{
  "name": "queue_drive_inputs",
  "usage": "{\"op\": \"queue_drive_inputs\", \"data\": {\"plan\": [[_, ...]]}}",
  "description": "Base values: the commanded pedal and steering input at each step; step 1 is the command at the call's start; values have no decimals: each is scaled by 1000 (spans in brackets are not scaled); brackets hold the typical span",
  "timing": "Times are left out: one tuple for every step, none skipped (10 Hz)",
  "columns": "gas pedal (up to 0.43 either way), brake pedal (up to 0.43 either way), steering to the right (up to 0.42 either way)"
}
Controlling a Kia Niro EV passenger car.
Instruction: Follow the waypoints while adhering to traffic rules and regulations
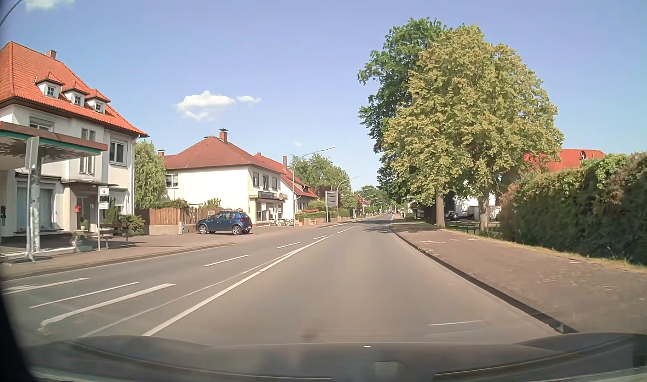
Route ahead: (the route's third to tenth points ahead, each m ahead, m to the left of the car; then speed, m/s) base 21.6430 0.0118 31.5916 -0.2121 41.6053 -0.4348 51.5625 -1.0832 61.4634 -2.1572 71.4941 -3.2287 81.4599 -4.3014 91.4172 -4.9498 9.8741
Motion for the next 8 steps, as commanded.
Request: {"op": "queue_drive_inputs", "data": {"plan": [[287, 6, 15], [287, 6, 15], [287, 6, 14], [287, 6, 13], [287, 6, 12], [287, 6, 12], [287, 6, 12], [268, 6, 12]]}}
